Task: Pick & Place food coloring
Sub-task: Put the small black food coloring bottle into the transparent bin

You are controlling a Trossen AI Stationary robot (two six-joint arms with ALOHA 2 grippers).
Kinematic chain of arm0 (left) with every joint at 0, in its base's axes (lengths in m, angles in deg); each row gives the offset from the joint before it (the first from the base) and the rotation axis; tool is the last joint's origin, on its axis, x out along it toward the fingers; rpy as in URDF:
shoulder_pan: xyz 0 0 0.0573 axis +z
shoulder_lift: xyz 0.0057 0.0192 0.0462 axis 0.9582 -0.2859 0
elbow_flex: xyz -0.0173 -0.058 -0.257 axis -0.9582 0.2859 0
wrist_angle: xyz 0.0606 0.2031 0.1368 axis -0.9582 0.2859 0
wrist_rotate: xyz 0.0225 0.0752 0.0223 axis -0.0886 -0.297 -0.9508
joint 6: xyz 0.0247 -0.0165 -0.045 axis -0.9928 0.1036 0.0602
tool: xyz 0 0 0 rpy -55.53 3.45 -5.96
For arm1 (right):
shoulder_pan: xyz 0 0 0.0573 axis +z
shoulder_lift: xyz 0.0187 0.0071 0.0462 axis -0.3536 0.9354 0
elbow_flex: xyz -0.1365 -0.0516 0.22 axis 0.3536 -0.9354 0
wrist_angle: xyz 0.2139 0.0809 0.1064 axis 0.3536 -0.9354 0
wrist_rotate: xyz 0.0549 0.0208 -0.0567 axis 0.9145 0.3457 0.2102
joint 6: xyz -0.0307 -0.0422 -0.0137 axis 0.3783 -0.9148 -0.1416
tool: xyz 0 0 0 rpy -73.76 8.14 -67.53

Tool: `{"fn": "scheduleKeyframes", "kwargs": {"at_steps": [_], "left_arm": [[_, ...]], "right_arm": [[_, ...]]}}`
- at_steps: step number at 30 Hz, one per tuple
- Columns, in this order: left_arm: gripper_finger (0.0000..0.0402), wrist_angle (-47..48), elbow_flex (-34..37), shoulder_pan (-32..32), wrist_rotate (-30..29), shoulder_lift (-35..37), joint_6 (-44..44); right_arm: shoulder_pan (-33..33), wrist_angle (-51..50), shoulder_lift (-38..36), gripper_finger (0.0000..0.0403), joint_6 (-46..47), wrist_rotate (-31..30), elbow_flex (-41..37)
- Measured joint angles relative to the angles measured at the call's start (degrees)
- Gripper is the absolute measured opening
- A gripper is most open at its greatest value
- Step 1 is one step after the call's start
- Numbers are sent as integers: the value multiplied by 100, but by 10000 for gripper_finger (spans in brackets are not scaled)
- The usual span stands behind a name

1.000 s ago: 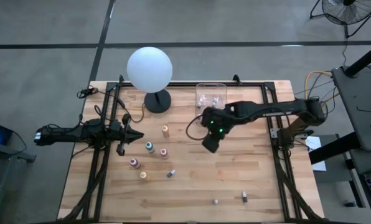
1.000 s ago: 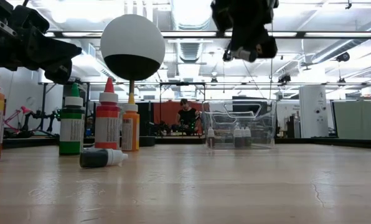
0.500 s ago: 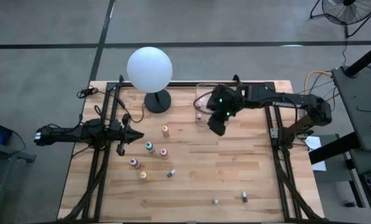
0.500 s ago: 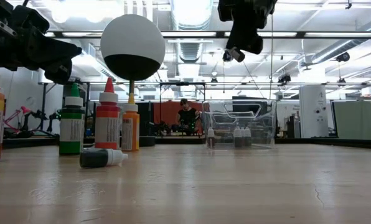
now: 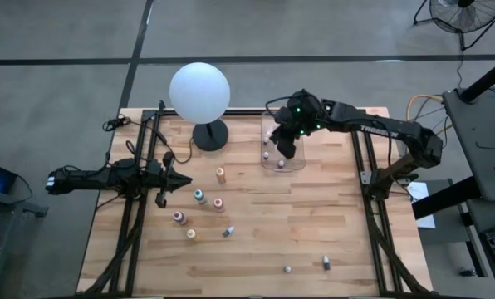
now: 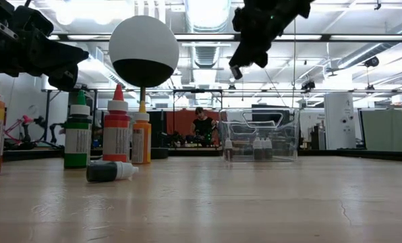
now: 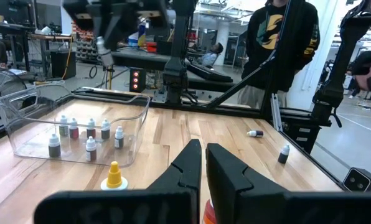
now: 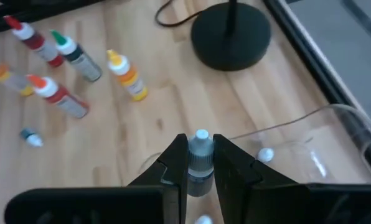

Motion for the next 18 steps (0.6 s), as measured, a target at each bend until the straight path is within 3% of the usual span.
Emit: {"fn": "scheduleKeyframes", "kwargs": {"at_steps": [18], "left_arm": [[0, 0, 0, -2, 0, 0, 0]], "right_arm": [[-537, 3425, 7, 44, -892, -3, -2088]]}}
